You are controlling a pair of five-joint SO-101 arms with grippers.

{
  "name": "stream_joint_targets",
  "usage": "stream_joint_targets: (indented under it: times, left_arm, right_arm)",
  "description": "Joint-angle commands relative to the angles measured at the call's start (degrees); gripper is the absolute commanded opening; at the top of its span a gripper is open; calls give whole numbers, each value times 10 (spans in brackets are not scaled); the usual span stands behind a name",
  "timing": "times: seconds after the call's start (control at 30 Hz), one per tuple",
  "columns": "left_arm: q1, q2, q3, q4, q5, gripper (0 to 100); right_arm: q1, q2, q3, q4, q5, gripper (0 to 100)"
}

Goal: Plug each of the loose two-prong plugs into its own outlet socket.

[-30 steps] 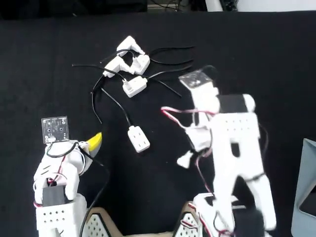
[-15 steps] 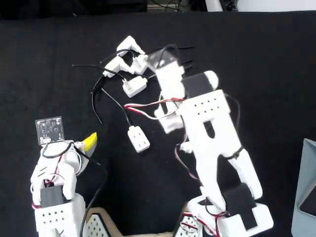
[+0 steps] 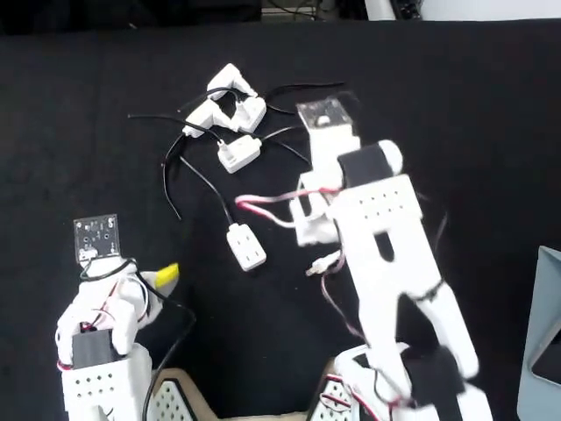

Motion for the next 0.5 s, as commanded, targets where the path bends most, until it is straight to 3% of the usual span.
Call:
stream_joint_targets:
  times: [0.0,0.27,0.47]
  left_arm:
    - [3,-2,10,33,5,355]
    - [3,-3,10,48,4,354]
    - [2,-3,10,48,5,354]
  right_arm:
    - [9,-88,58,18,-11,361]
    - [10,-200,249,-48,-12,361]
    - [8,-204,280,-98,-14,361]
